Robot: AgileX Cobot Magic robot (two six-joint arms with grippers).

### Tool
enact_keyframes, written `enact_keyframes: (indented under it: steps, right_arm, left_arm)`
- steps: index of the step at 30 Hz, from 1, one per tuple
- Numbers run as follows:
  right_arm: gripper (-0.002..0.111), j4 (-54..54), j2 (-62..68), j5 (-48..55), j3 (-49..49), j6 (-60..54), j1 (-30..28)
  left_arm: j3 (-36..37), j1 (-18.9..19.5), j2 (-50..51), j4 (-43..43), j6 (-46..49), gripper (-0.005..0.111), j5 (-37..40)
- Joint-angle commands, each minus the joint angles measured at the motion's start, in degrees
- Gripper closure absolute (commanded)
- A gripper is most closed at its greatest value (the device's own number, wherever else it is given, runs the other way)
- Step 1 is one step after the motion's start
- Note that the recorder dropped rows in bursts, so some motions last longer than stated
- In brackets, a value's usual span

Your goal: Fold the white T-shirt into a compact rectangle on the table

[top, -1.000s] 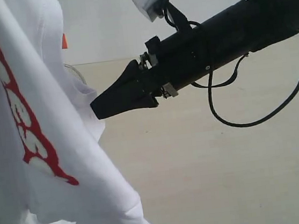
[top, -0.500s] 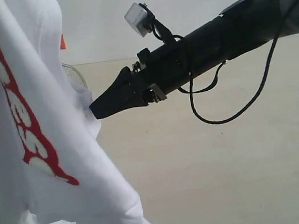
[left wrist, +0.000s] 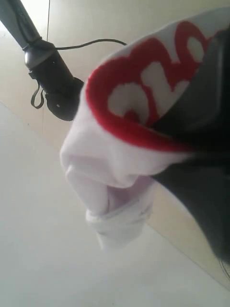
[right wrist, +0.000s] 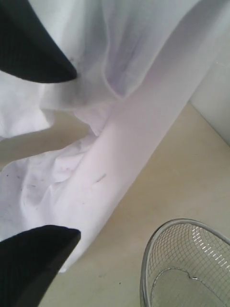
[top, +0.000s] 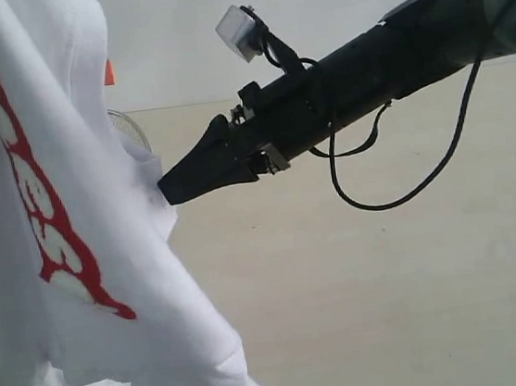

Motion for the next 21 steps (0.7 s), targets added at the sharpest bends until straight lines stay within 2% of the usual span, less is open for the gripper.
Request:
enact_keyframes:
  steps: [1,10,21]
  right_arm:
    - [0.035,2.4,-2.6,0.6,-0.3,0.3,0.2]
    - [0.035,5.8,-2.6,0.6,-0.3,-2.6,5.4]
    - [0.035,6.0,-2.7,0.6,-0.3,1.6,5.9]
  left_arm:
    - [0.1,-0.1,0.1,-1.7,-0.7,0.102,-0.4]
    - [0.1,-0.1,0.1,-1.7,-0.7,0.102,-0.4]
    - [0.1,-0.1,0.1,0.4,-0.7,0.102,-0.4]
